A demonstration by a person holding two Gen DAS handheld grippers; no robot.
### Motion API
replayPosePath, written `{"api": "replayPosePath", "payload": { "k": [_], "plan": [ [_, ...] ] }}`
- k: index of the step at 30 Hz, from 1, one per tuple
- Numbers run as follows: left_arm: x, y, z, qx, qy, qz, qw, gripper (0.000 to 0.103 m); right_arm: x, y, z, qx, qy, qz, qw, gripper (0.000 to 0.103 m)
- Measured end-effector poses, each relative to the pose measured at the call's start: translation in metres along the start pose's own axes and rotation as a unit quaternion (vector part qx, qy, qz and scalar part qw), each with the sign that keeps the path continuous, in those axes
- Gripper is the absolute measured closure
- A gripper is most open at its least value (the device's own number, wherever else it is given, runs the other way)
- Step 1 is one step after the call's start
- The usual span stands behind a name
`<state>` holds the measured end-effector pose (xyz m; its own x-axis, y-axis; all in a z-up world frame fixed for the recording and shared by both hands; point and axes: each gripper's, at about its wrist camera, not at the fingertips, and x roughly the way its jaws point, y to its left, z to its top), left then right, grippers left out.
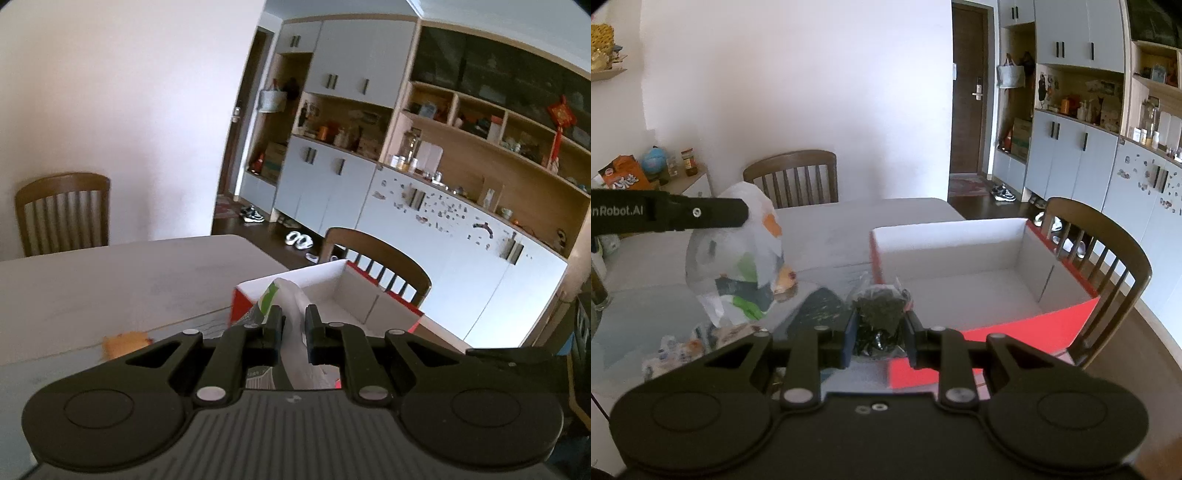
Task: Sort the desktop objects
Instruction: 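Carry the seaweed packet and wipes pack into the red shoebox with both tools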
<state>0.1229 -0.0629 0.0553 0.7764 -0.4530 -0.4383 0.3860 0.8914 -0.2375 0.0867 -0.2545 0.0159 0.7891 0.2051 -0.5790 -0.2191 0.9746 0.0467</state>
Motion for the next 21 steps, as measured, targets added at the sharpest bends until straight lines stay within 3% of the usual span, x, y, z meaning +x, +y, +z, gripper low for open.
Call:
{"api": "replayPosePath", "payload": {
  "k": [10,21],
  "plan": [
    [0.064,-0.049,0.02,0.02,0.02,-0.006,0.9996,0.092,0.028,-0.058,0.025,-0.01,0.013,0.014,1.0,0.077],
    [0.124,-0.088,0.029,0.044,0.083,-0.005,0.9956,0.092,0.059,-0.103,0.04,-0.035,0.028,0.033,0.998,0.077]
  ]
}}
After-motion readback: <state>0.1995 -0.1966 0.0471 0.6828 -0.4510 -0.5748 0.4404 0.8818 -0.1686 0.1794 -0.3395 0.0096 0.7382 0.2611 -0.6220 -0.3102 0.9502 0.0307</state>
